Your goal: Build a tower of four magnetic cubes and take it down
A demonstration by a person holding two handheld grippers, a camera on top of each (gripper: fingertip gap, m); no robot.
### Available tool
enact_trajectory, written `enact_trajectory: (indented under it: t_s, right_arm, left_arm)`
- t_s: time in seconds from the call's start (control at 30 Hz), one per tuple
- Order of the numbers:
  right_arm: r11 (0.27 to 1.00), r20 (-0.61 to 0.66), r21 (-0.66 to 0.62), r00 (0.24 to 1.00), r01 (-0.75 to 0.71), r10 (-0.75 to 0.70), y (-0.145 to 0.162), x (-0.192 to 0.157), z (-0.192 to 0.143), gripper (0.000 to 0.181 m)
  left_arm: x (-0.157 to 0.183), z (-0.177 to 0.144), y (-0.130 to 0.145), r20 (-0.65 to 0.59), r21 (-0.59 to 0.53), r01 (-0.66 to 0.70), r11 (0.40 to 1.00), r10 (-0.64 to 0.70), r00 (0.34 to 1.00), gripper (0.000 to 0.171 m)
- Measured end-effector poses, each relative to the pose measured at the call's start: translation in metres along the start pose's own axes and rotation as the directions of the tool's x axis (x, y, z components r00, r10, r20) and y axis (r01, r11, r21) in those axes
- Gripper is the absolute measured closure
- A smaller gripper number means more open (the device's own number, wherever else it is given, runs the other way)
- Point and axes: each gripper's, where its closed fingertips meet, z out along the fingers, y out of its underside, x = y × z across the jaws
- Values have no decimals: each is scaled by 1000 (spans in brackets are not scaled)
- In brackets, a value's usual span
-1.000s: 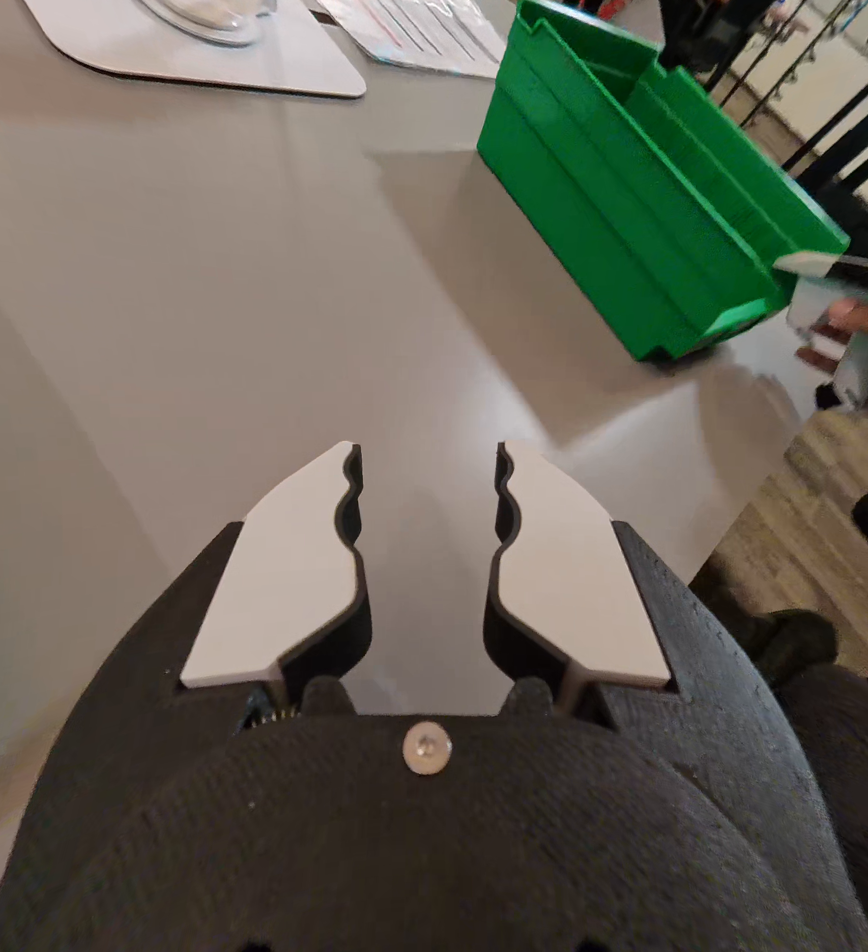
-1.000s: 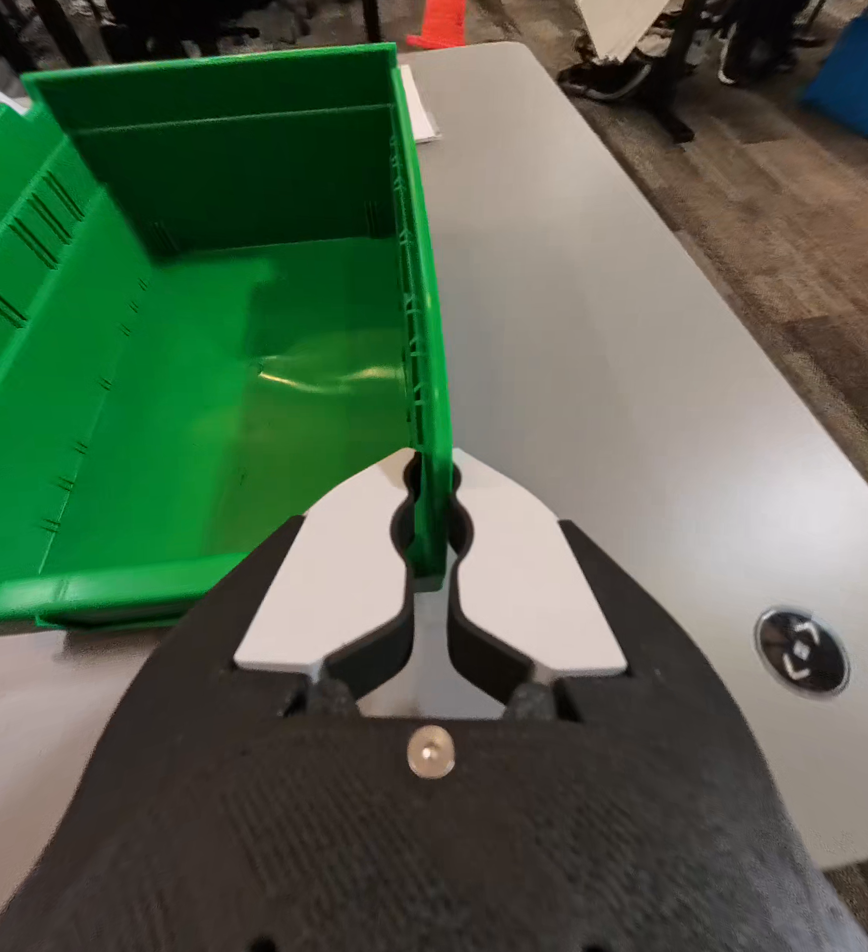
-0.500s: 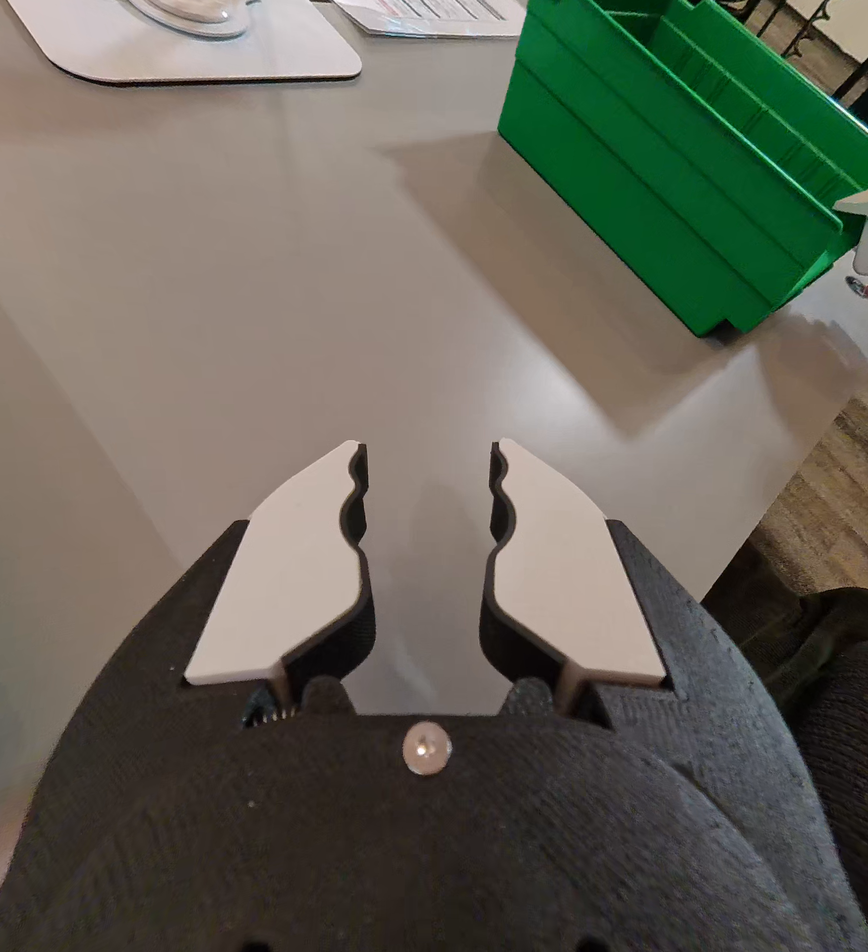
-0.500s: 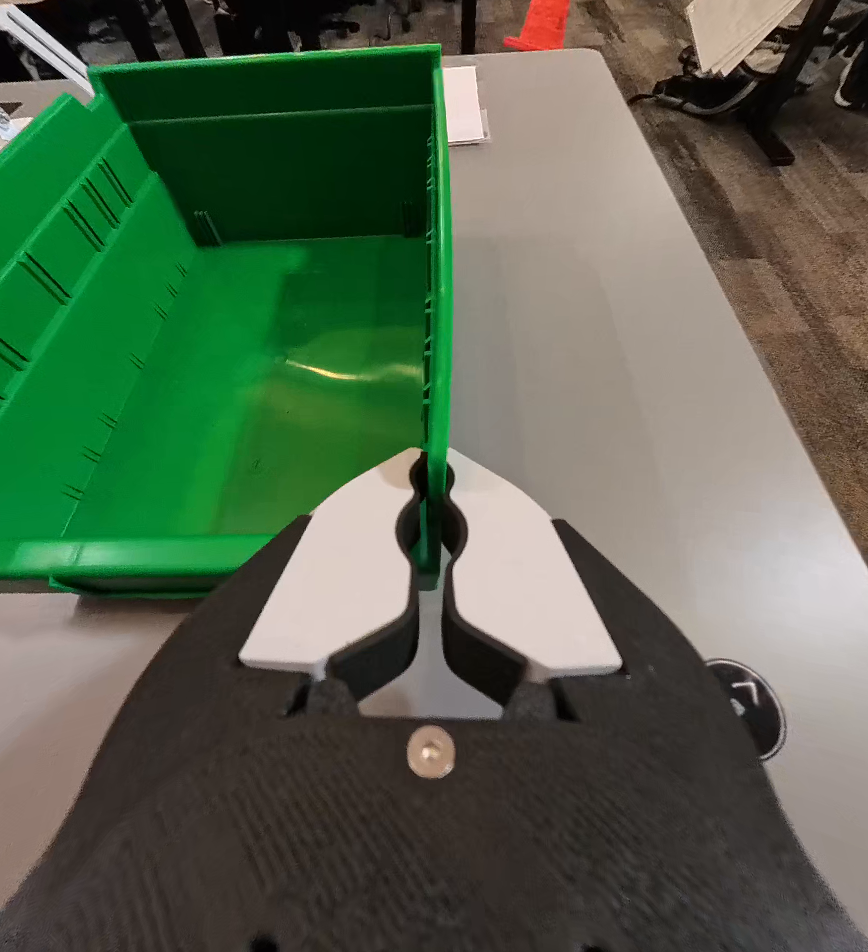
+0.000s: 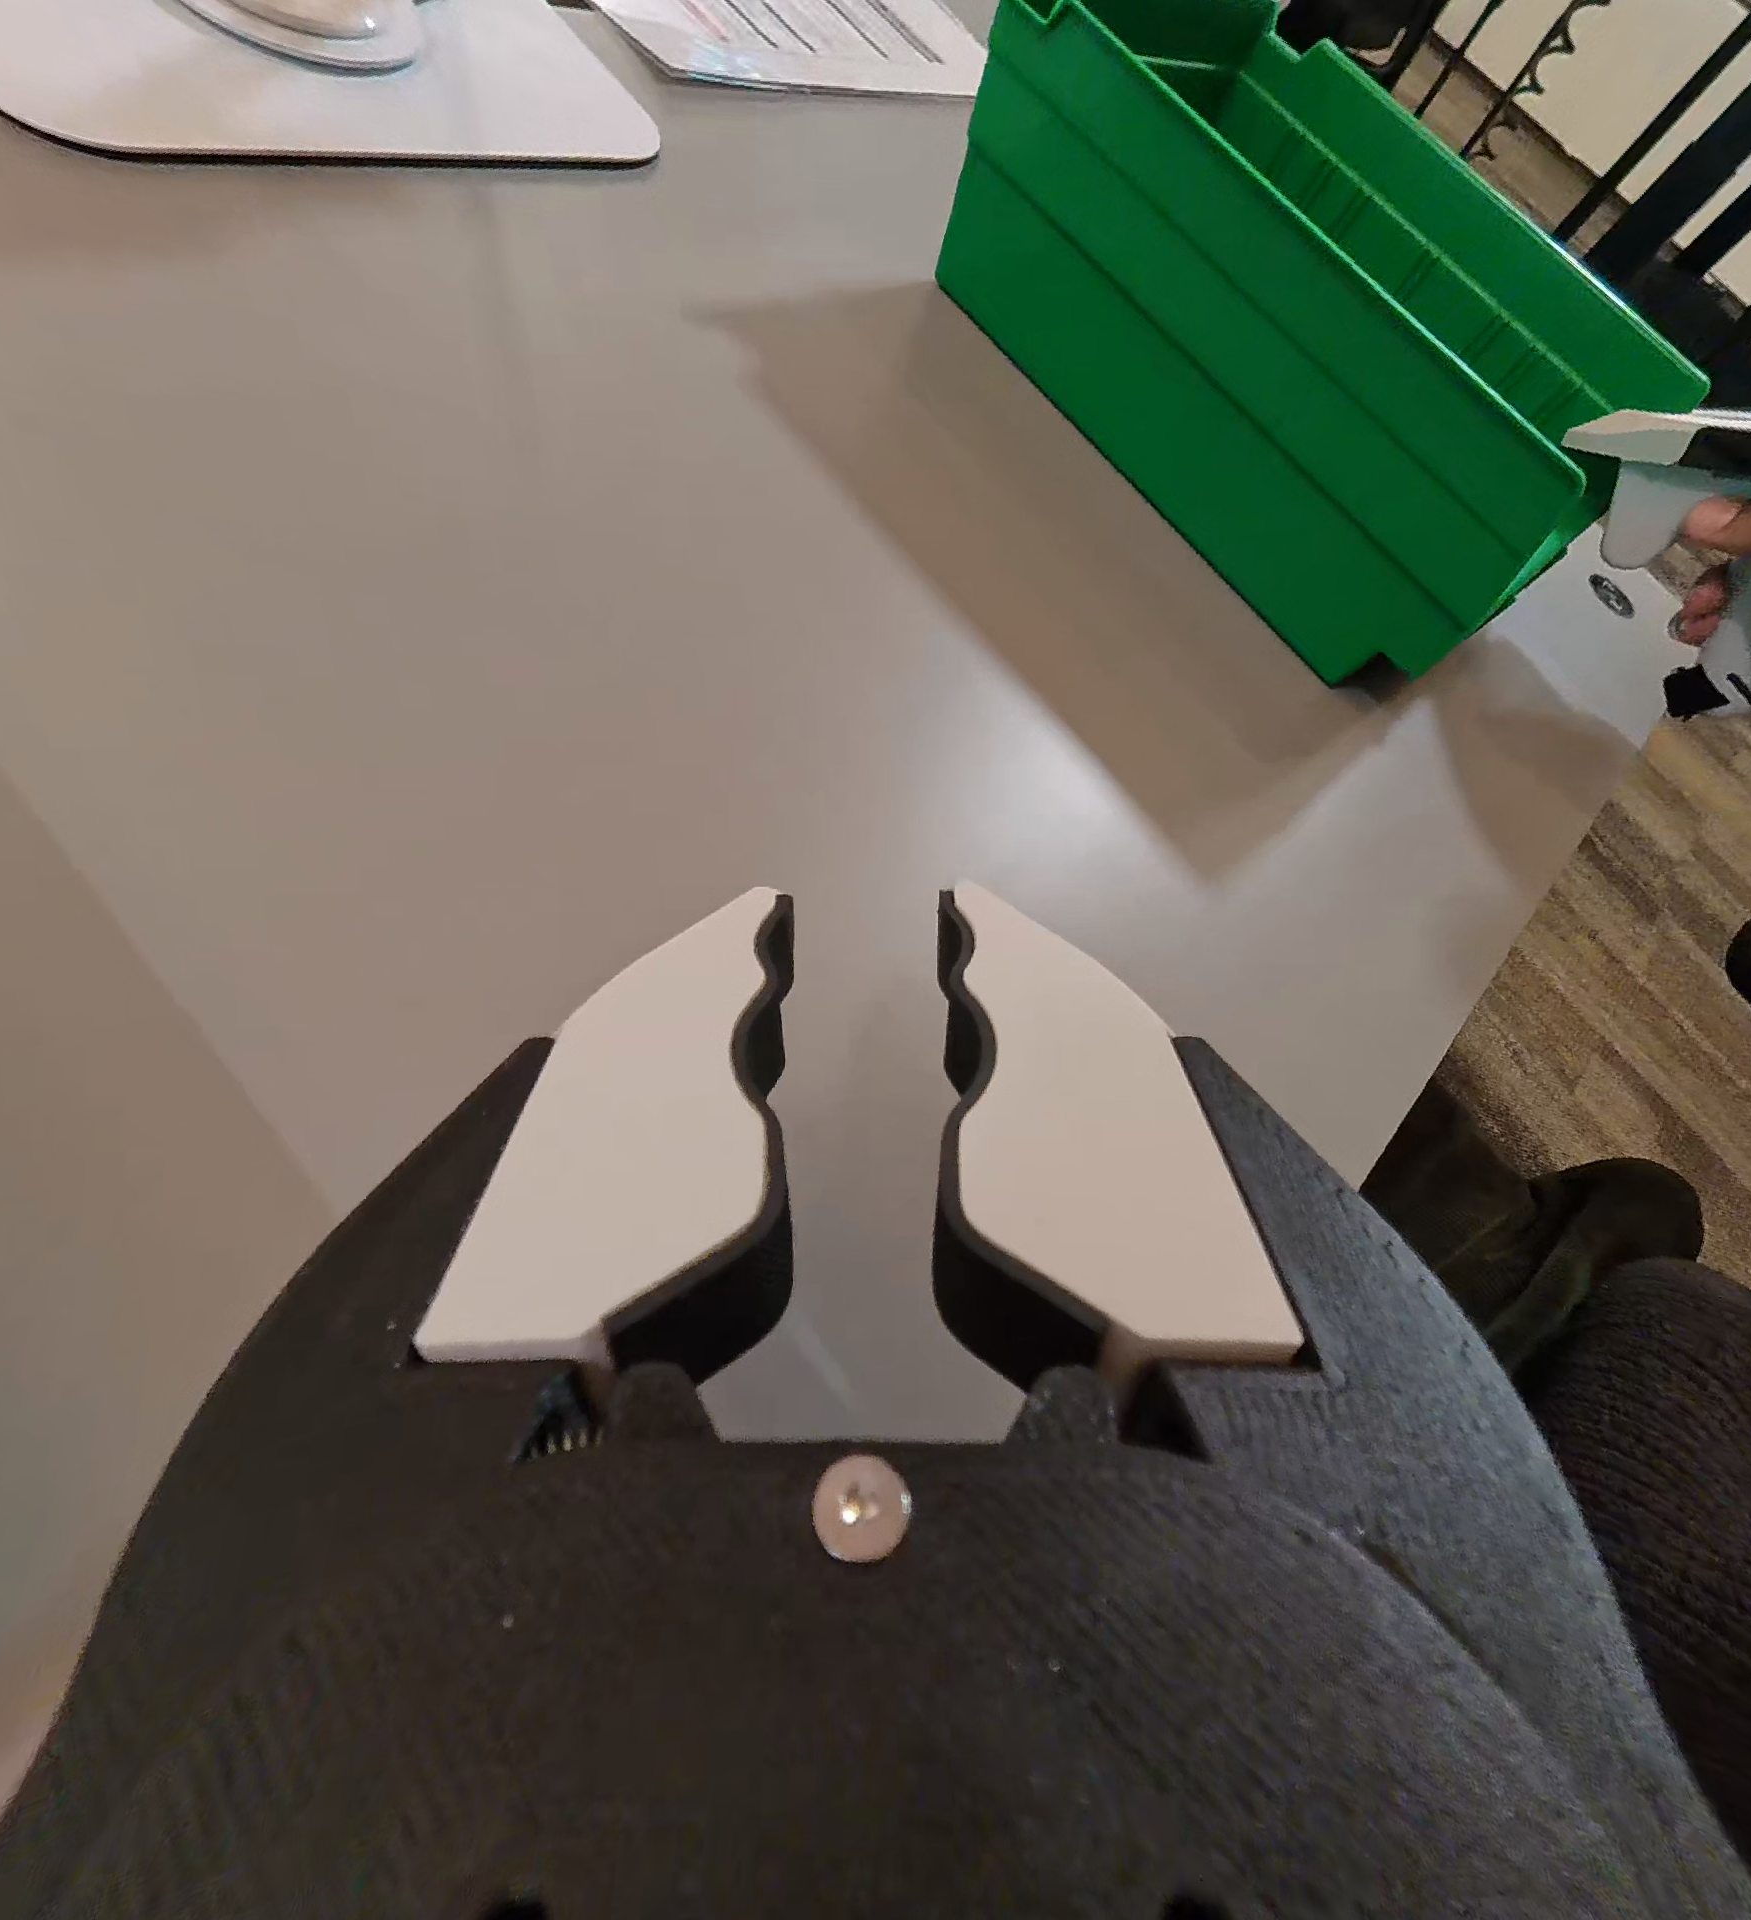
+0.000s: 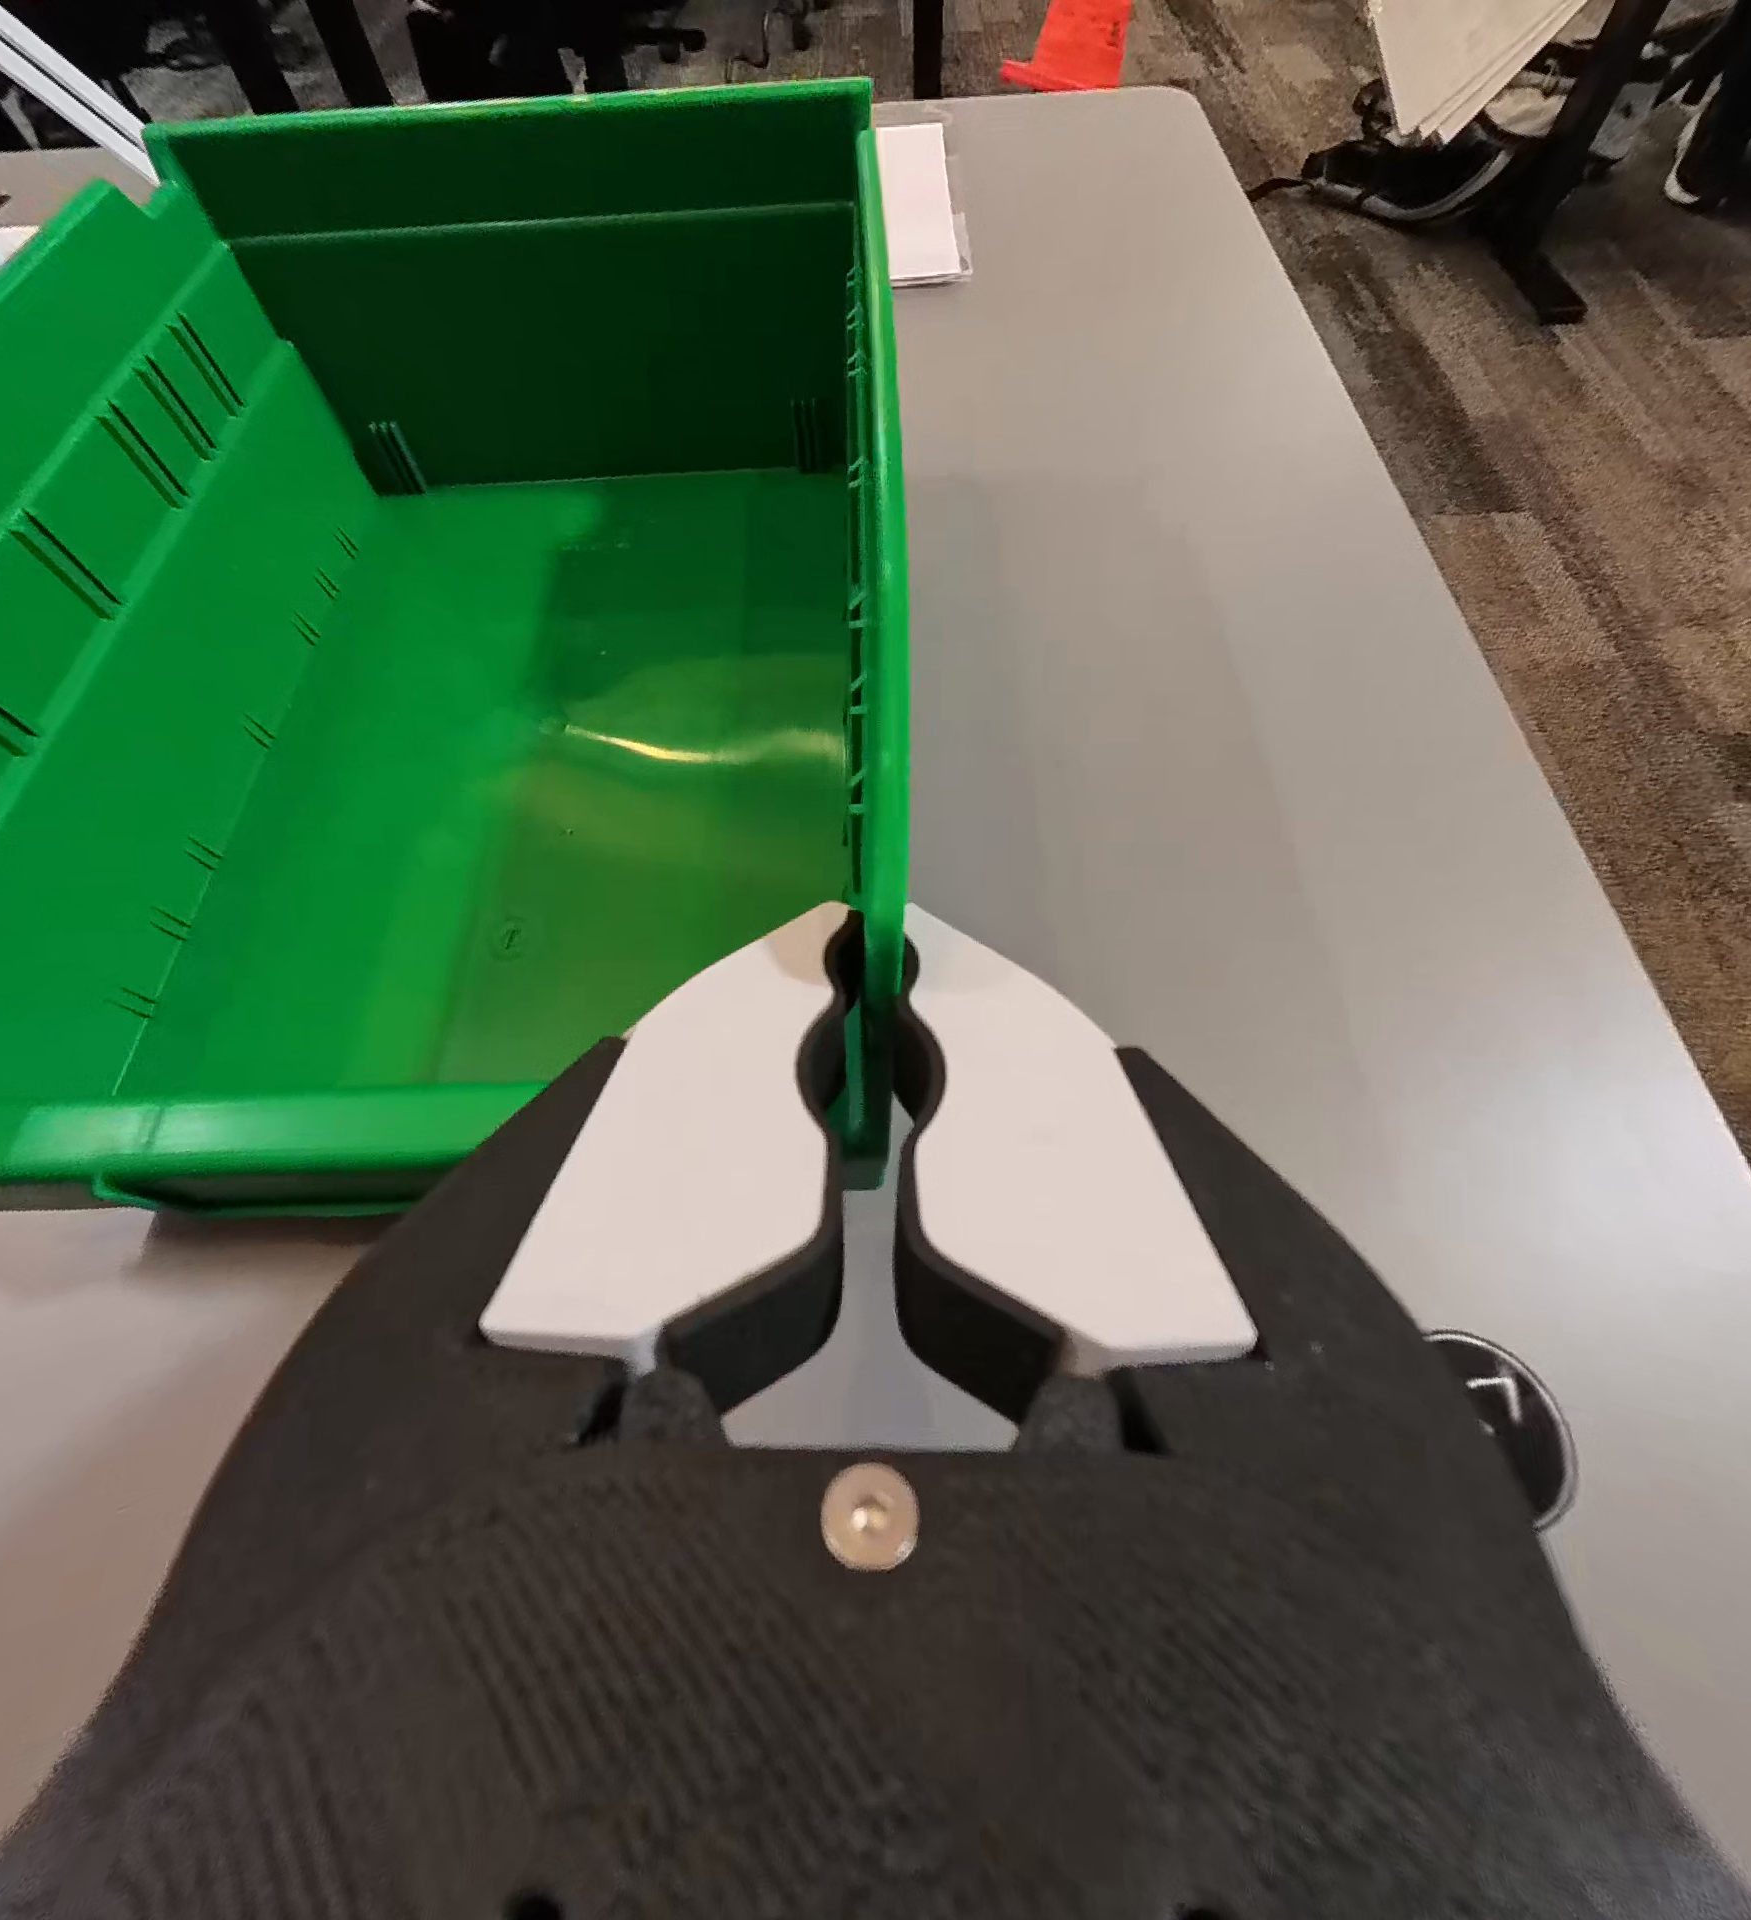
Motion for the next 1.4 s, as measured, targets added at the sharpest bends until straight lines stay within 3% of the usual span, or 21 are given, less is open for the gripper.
enact_trajectory:
  t_s: [0.1,0.23,0.4,0.47,0.57,0.63,0.77,0.93,1.07,1.17,1.27,1.4]
  right_arm:
    - [1000,7,-11,1000,-29,29,1,0,-2,175]
    - [999,9,2,999,-40,40,-6,-1,-8,143]
    - [982,-76,180,996,48,-35,-49,-11,-37,134]
    - [955,-63,286,996,81,-66,-72,-35,-51,135]
    - [912,121,408,993,-38,-13,-90,-95,-64,133]
    - [914,183,397,983,-80,6,-86,-126,-60,131]
    - [960,184,280,982,-11,-42,-68,-164,-37,119]
    - [986,212,169,976,9,-46,-40,-191,-27,115]
    - [987,195,65,968,148,-158,-15,-198,-10,126]
    - [963,218,38,938,267,-269,-5,-204,-6,168]
    - [948,175,47,931,316,-319,-8,-202,-6,173]
    - [938,113,40,931,344,-346,-9,-192,-3,176]
  left_arm:
    - [0,0,0,9,-2,-12,1000,12,1000,143]
    - [-3,-1,-1,33,4,-35,999,35,999,141]
    - [-5,-2,-3,65,14,-68,998,67,996,140]
    - [-6,-2,-4,79,16,-78,997,76,994,139]
    - [-11,-6,-10,126,42,-106,993,100,987,139]
    - [-15,-13,-17,175,78,-142,987,126,976,139]
    - [-29,-33,-36,332,155,-220,963,159,930,130]
    - [-38,-90,-76,488,347,-287,893,89,868,130]
    - [-73,-109,-72,609,249,-318,915,108,786,123]
    - [-110,-108,-50,663,119,-263,958,121,739,113]
    - [-132,-102,-34,634,119,-160,980,49,772,116]
    - [-136,-96,-27,533,171,-24,985,-72,843,129]
